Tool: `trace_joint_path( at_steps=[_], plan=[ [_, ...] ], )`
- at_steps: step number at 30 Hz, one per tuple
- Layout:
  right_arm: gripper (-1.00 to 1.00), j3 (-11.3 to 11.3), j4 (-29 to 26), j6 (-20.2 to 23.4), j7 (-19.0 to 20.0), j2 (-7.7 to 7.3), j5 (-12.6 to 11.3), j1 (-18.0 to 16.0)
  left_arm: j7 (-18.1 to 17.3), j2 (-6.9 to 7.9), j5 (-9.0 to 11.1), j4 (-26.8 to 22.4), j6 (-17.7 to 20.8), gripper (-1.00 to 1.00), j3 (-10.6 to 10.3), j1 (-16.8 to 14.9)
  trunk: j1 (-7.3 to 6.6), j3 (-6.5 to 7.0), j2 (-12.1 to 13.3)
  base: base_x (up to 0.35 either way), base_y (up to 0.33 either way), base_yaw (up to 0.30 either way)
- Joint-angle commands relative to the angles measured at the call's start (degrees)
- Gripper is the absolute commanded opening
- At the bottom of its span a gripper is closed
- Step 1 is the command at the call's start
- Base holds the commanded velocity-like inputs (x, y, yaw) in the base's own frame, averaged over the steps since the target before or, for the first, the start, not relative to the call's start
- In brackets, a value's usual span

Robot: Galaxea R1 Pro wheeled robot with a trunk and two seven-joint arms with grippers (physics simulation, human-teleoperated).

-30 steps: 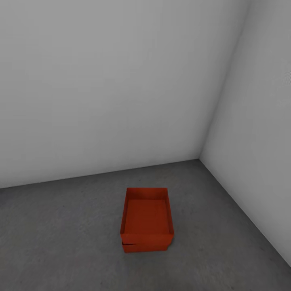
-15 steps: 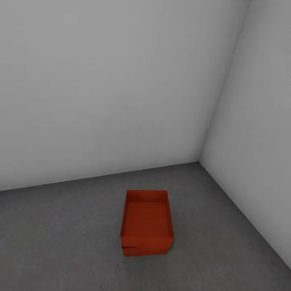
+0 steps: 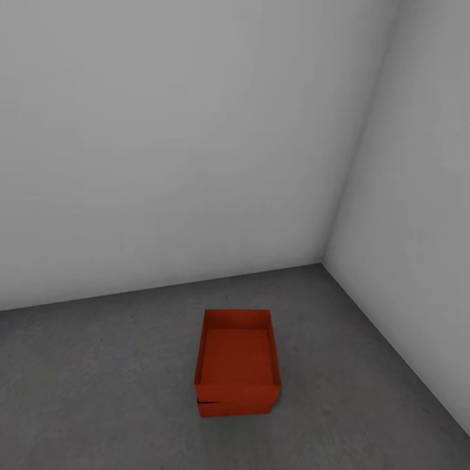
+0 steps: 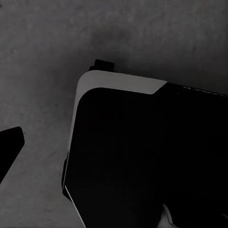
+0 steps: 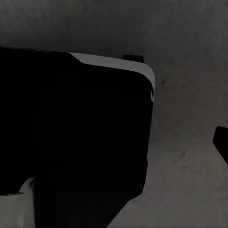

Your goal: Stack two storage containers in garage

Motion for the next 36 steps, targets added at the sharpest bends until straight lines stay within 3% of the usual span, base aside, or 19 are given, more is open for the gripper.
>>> trace_joint_path(
  at_steps=[1, 36],
  plan=[
    [1.00, 0.48, 0.17, -0.26, 0.03, 0.04, -0.44, -0.06, -0.01, 0.01, 0.38, 0.02, -0.06, 1.00, -0.08, -0.03, 0.01, -0.06, -0.05, 0.000, 0.000, 0.000],
    [1.00, 0.48, 0.16, 0.04, -0.61, 0.00, -0.33, -0.08, -0.04, -0.07, -0.13, -0.60, -0.05, 1.00, -0.26, -0.03, 0.01, 2.17, -0.05, 0.000, 0.000, 0.000]
  ],
)
